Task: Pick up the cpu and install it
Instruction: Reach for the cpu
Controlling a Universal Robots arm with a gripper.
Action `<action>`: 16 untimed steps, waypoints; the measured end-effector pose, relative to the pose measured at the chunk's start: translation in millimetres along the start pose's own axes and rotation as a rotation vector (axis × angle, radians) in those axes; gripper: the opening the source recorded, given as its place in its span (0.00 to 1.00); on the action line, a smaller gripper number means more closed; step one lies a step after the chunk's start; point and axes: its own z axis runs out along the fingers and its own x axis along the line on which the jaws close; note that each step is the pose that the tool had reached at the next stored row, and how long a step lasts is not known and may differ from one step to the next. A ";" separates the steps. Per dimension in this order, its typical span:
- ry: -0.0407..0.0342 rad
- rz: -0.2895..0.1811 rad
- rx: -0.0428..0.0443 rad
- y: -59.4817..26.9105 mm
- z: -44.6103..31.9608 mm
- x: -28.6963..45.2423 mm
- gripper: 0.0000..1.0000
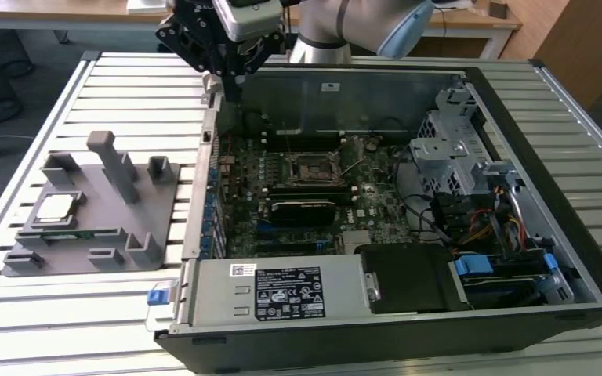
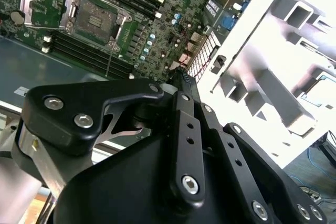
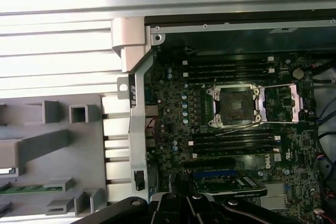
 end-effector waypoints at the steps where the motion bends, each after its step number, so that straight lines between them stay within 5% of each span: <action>1: 0.0000 0.000 0.0000 0.0 0.0 0.8 0.11; 16: 0.0000 0.000 0.0000 -0.9 0.2 14.5 0.11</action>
